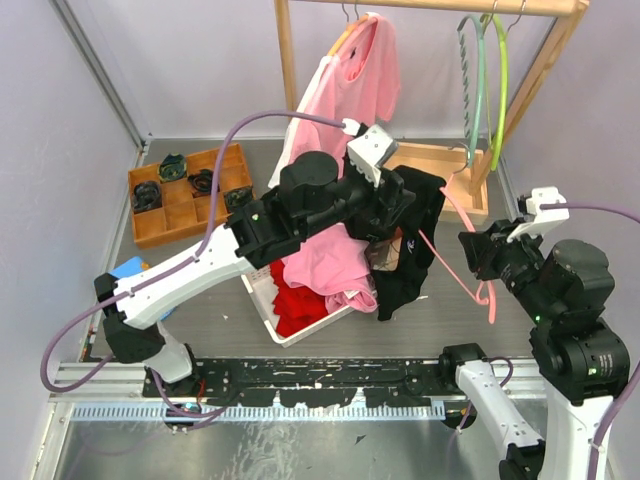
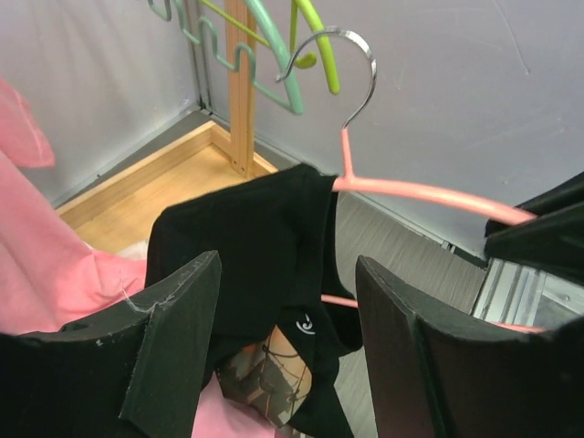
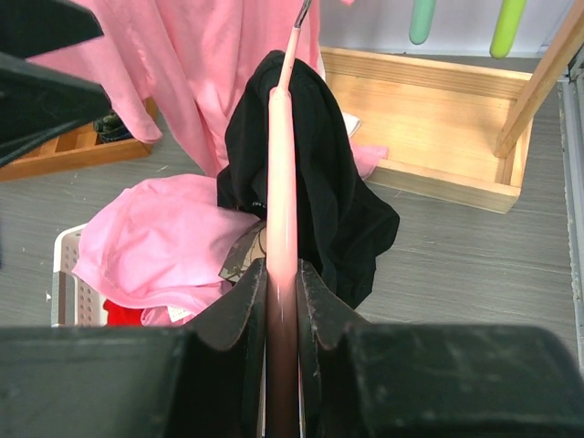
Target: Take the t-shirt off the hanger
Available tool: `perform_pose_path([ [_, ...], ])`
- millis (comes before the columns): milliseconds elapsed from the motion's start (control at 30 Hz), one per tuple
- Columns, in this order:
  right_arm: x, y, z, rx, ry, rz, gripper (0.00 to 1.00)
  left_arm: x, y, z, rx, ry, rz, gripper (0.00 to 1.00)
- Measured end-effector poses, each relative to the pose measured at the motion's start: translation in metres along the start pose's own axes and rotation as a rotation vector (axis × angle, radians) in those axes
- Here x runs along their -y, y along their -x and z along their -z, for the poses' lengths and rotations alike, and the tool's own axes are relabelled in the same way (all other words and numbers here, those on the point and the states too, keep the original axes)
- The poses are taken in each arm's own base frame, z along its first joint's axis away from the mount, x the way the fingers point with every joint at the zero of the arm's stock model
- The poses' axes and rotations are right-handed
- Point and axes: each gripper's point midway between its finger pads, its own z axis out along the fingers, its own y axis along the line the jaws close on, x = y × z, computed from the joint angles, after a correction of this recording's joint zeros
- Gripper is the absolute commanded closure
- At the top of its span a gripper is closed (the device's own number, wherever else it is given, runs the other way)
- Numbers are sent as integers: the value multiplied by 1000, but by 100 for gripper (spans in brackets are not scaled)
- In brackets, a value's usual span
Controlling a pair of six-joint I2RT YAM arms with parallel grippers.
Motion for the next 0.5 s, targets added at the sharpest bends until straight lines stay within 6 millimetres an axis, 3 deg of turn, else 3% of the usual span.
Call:
perform_pose_path([
  [133, 0, 3, 7, 26, -5, 4, 99, -1, -19, -2, 0, -4, 1, 32],
  [367, -3, 11, 20, 76, 3, 12, 99, 7, -85, -48, -109, -28, -13, 32],
  [433, -4, 15, 23, 93, 6, 14, 99, 6, -104, -57, -144, -23, -19, 35],
  [500, -6, 16, 25, 98, 13, 16, 99, 5, -113, -62, -160, -16, -24, 44],
])
